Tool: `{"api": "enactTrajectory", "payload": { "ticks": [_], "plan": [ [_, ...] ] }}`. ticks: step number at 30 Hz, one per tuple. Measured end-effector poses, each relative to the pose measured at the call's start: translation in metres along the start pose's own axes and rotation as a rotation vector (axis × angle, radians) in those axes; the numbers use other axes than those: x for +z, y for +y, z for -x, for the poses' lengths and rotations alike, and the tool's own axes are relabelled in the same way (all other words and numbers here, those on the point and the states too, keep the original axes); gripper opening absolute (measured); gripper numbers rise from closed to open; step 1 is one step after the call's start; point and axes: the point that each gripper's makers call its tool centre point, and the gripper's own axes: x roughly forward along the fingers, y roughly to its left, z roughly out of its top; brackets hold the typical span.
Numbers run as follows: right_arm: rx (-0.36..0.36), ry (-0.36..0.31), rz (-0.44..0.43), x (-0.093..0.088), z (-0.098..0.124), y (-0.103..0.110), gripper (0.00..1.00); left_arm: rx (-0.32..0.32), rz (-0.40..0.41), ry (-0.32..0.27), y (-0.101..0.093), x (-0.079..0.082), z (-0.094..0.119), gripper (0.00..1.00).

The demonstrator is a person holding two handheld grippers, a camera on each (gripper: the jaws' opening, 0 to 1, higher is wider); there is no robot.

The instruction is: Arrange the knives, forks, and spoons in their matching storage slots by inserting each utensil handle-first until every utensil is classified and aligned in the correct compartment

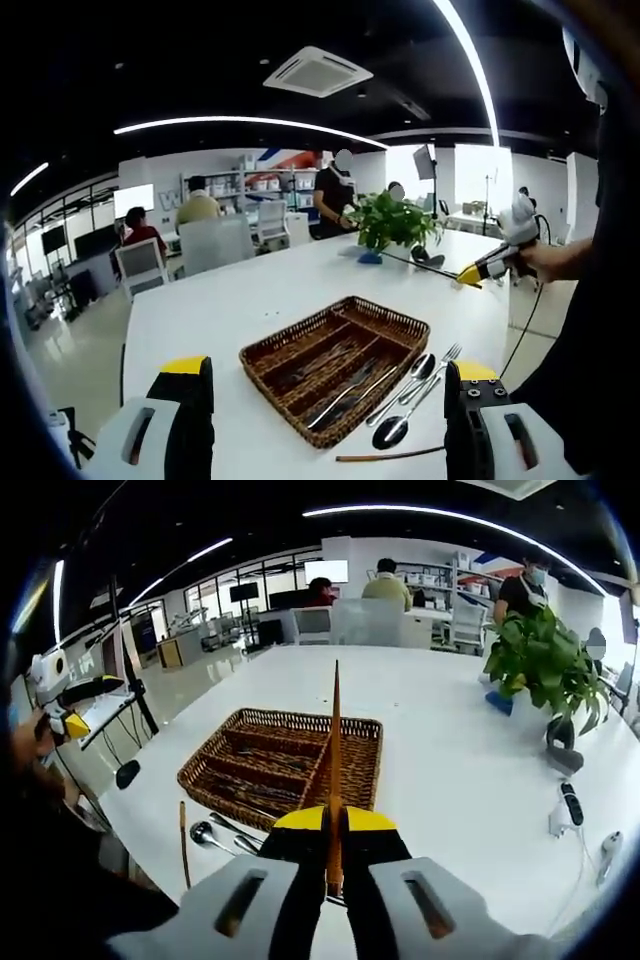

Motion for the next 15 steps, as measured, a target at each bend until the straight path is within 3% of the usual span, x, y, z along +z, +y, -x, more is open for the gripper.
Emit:
{"api": "enactTrajectory", "payload": {
  "ticks": [11, 15],
  "plan": [
    [-0.005, 0.010, -0.017, 0.005, -0.006, -0.003, 0.02, 0.001, -0.003, 0.012, -0.002, -0.004, 0.001, 1.00],
    [-0.009, 0.022, -0.023, 0.005, -0.011, -0.004, 0.02, 0.027, -0.003, 0.051, 0.004, -0.011, 0.003, 1.00]
  ]
}}
